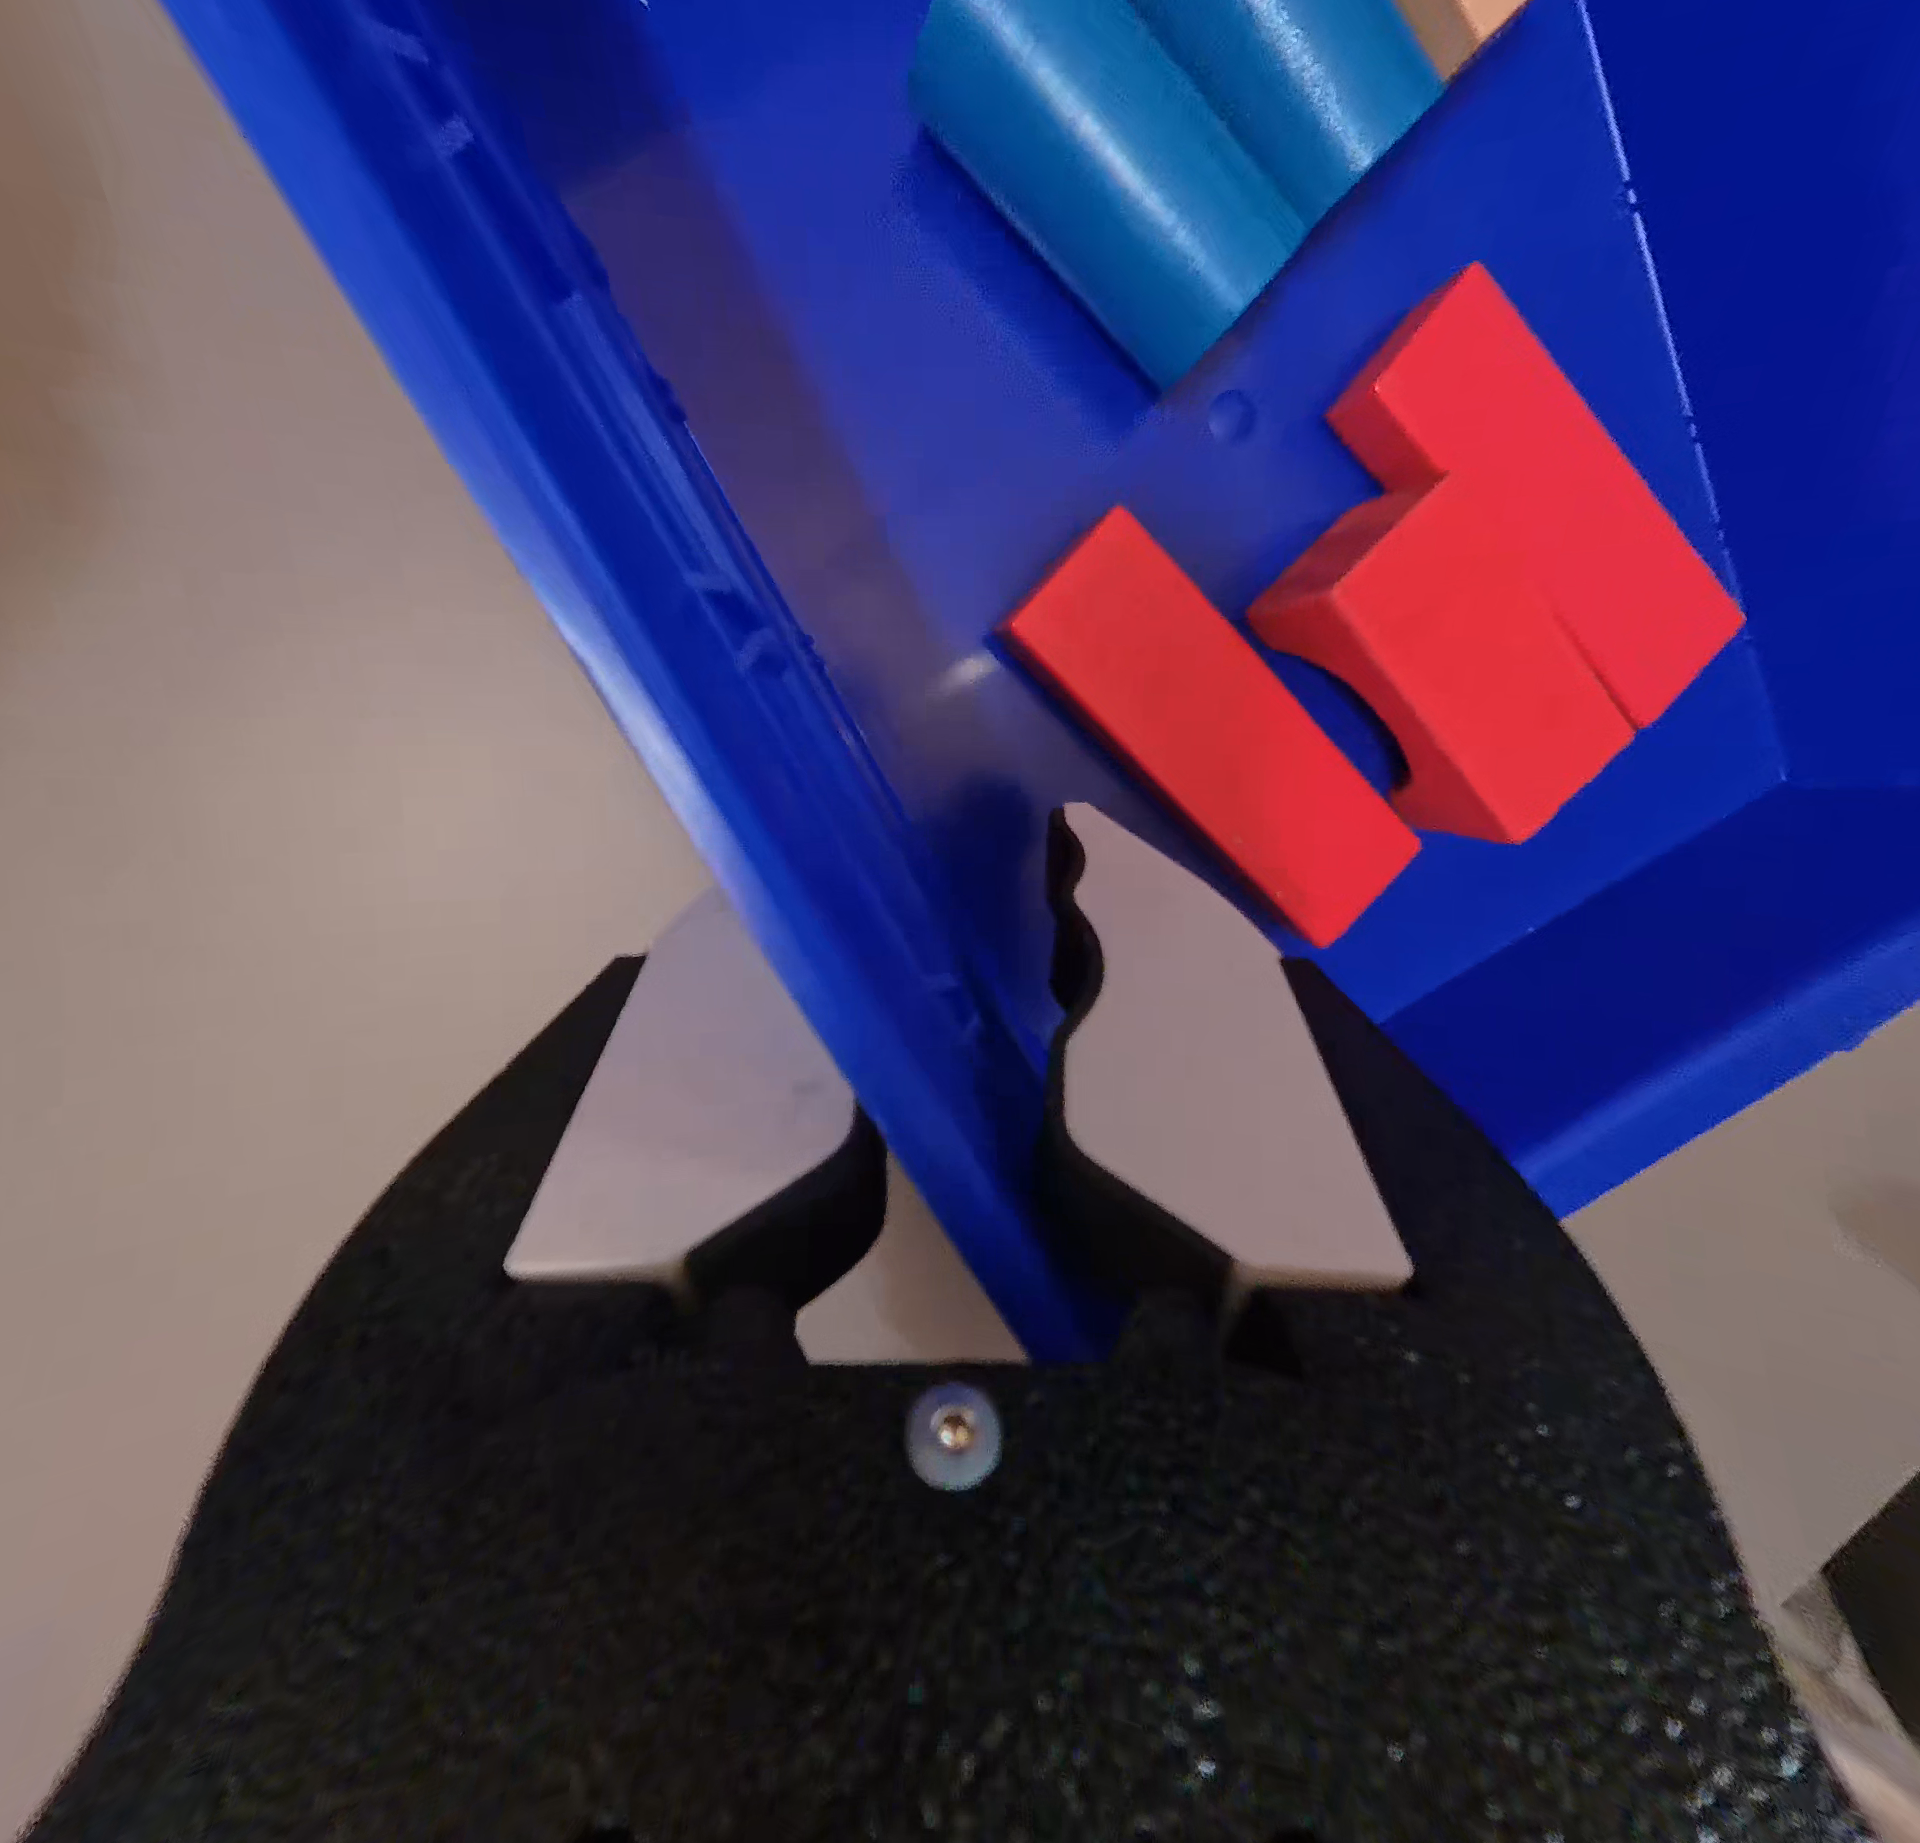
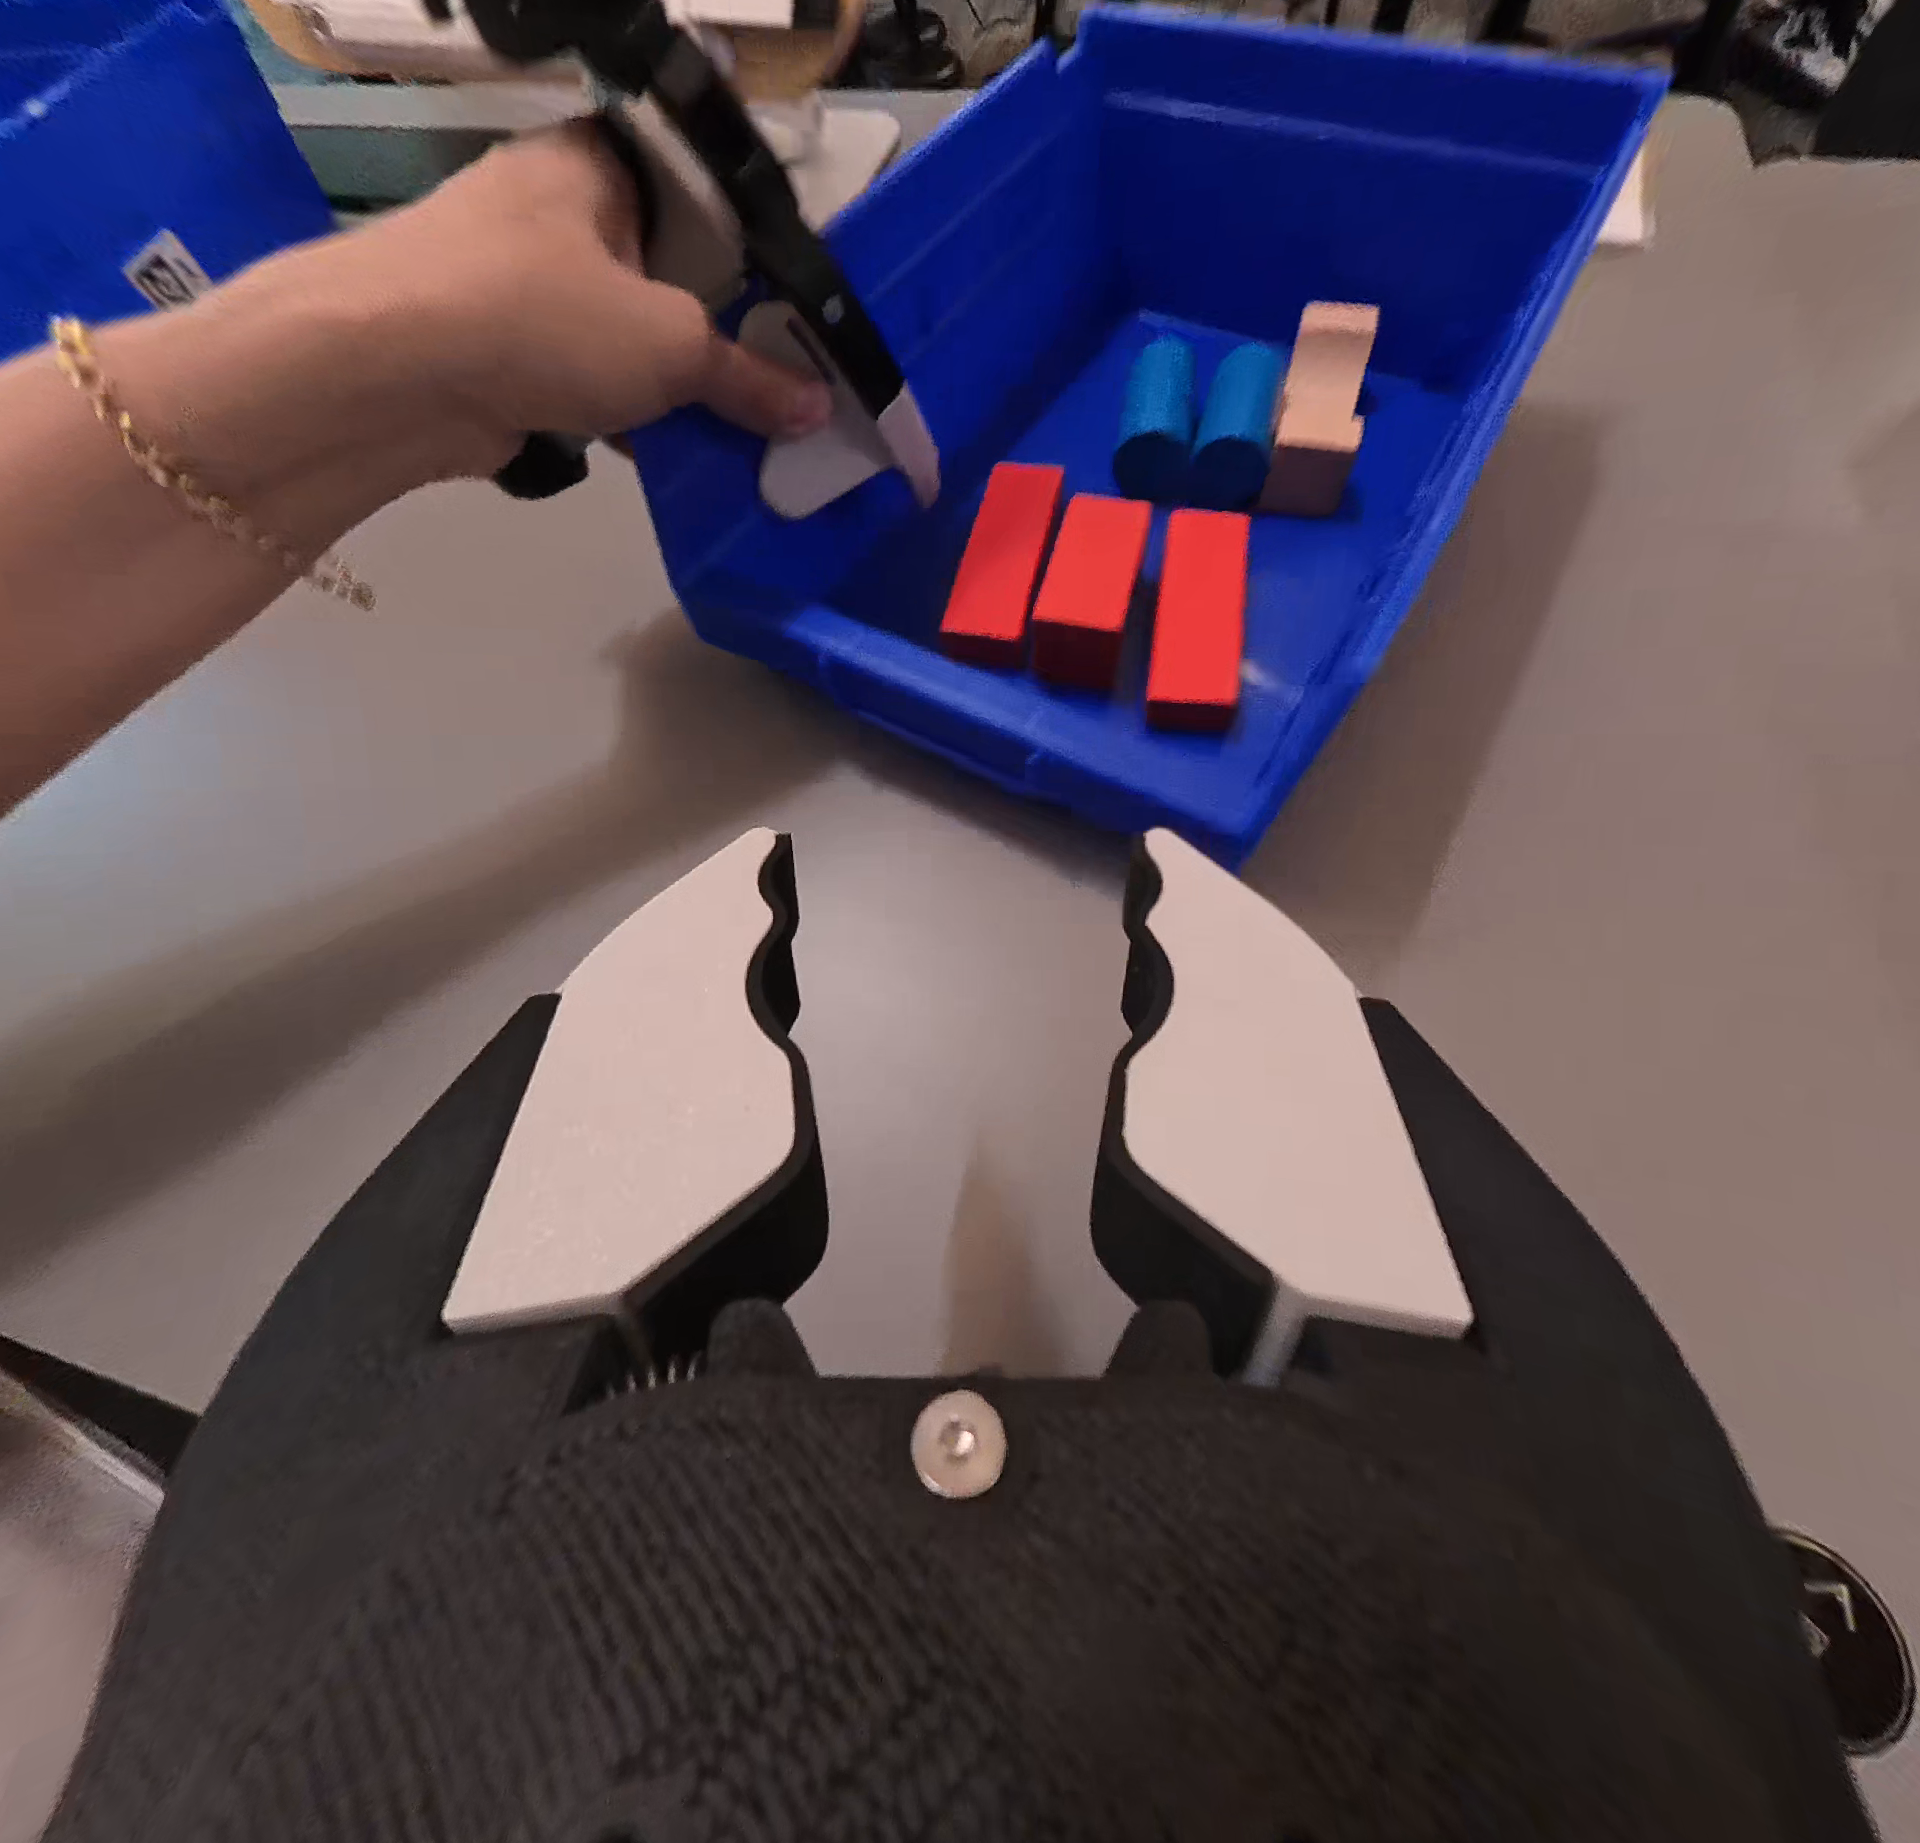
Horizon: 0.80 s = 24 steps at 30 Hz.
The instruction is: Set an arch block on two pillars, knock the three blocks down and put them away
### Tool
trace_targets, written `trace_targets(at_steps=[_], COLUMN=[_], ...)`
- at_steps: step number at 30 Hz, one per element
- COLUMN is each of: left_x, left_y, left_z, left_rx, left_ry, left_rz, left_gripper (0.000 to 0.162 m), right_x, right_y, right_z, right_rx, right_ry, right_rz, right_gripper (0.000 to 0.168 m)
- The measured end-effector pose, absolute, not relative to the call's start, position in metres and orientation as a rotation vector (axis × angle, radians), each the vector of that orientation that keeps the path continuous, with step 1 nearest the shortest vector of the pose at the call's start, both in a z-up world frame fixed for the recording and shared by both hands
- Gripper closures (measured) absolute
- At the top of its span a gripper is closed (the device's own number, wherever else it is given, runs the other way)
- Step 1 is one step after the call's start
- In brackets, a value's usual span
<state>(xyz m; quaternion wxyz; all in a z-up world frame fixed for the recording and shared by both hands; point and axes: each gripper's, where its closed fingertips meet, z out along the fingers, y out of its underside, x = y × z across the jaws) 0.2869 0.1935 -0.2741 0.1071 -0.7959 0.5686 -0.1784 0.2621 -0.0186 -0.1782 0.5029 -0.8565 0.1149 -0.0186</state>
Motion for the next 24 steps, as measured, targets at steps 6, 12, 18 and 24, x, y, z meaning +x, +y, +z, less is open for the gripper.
trace_targets(at_steps=[6,12,18,24], left_x=[0.185,0.072,-0.024,-0.094], left_y=[0.193,0.188,0.18,0.171], left_z=[-0.274,-0.274,-0.273,-0.273], left_rx=[-2.313,-2.322,-2.361,-2.406], left_ry=[1.723,1.707,1.637,1.553], left_rz=[-0.543,-0.55,-0.558,-0.551], left_gripper=[0.132,0.131,0.131,0.131], right_x=[0.226,0.169,0.09,0.022], right_y=[0.01,0.083,0.199,0.333], right_z=[-0.144,-0.095,-0.05,-0.06], right_rx=[-1.99,-1.871,-1.842,-1.96], right_ry=[0.162,-0.017,-0.229,-0.254], right_rz=[-0.028,-0.009,0.117,0.235], right_gripper=[0.109,0.103,0.084,0.071])
